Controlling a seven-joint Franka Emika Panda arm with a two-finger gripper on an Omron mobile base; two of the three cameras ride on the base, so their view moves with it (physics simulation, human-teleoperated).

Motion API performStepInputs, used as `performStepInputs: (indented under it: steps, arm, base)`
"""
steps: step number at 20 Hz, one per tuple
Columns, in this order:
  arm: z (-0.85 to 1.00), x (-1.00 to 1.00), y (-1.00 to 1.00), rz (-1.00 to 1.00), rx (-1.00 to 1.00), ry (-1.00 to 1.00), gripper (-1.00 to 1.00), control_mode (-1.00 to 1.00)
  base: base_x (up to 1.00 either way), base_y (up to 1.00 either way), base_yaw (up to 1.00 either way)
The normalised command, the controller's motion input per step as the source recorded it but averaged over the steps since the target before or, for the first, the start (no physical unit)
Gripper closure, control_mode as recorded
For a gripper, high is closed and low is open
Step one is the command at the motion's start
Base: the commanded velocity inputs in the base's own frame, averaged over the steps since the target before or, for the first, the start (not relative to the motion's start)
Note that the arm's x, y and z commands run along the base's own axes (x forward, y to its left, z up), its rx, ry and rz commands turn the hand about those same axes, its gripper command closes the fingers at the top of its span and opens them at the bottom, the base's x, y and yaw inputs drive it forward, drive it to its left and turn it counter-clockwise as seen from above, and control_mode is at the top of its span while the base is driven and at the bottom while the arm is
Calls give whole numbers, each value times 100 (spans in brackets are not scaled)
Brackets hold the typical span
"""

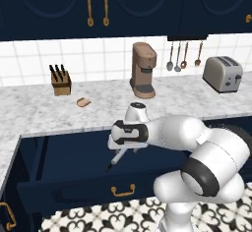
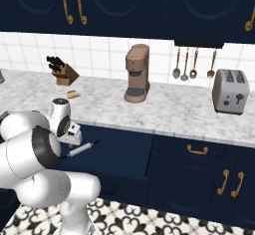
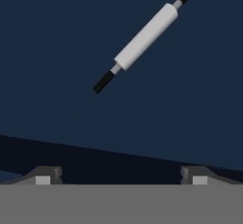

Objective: Pick the rolling pin from the drawer and place it on the counter.

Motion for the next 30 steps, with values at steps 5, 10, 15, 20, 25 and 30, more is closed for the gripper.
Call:
performStepInputs:
  steps: [5,10,15,20,25,30]
  arm:
    - [-26,7,16,-3,-3,0,-100,-100]
    - [-31,16,15,-4,-3,0,-100,-100]
    - [-35,15,6,-4,-2,0,-100,-100]
    - [-31,23,2,-4,0,0,-100,-100]
    - [-23,31,9,-4,0,0,-100,-100]
    - [-24,32,14,-3,0,0,-100,-100]
  base:
    - [0,0,0]
    - [0,0,0]
    - [0,0,0]
    - [0,0,0]
    - [0,0,0]
    - [0,0,0]
